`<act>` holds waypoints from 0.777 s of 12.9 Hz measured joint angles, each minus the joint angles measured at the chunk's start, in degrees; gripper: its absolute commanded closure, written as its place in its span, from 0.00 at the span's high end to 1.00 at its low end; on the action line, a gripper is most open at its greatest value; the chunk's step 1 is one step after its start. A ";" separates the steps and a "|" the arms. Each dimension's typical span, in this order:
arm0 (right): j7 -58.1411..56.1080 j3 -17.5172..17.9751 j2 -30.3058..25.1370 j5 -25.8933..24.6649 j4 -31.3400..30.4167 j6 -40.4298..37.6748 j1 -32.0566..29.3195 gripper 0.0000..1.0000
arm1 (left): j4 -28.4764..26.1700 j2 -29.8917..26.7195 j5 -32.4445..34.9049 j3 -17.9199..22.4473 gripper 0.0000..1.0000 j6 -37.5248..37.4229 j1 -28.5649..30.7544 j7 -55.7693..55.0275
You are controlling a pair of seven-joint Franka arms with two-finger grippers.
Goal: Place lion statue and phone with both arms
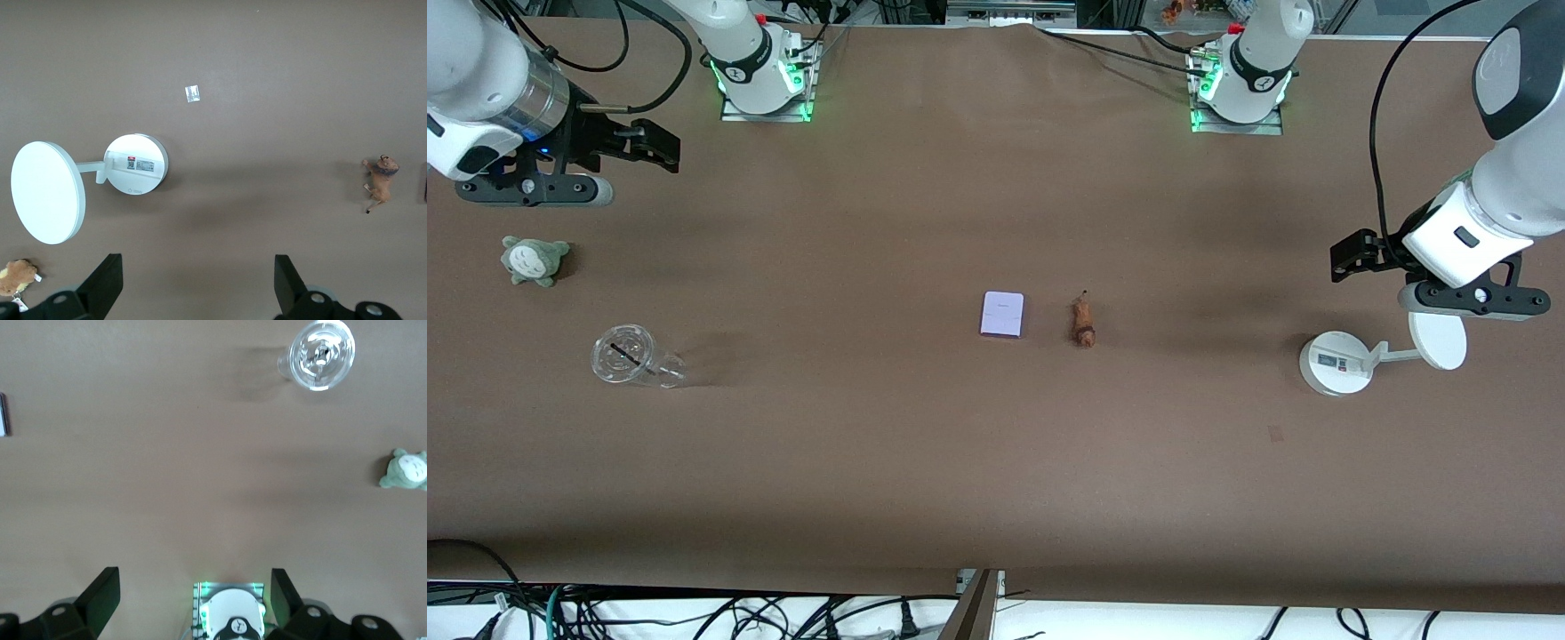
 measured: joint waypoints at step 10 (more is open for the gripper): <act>0.01 0.08 0.60 0.02 0.19 2.53 0.10 1.00 | -0.13 0.03 0.00 -0.07 1.00 -1.16 0.00 0.00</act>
